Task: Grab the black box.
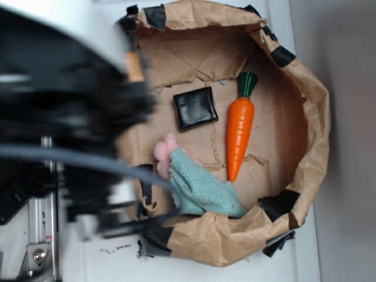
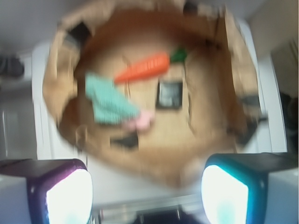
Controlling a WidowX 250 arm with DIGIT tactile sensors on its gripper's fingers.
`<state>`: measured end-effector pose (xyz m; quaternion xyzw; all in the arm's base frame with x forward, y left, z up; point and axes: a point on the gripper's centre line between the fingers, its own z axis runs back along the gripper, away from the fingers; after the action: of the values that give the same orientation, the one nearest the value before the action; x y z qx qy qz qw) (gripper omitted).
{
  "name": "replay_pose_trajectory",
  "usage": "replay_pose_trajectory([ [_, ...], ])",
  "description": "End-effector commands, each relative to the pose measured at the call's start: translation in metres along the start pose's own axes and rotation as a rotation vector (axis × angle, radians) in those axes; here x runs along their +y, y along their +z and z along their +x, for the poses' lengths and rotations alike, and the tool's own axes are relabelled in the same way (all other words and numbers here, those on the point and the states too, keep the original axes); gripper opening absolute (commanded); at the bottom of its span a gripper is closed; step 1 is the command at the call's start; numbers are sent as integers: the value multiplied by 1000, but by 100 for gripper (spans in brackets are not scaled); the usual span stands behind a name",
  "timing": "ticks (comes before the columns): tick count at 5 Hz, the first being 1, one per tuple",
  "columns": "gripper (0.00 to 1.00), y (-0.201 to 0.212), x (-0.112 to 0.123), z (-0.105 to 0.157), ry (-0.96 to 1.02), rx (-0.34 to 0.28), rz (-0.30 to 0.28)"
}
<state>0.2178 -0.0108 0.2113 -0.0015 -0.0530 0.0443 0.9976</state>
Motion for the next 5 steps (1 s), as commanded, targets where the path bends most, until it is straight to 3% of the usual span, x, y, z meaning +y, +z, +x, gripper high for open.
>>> replay_pose_trajectory([
  [1, 100, -67, 30, 43, 8, -60, 62],
  [2, 100, -94, 46, 39, 31, -39, 87],
  [5, 100, -94, 46, 39, 31, -39, 87],
])
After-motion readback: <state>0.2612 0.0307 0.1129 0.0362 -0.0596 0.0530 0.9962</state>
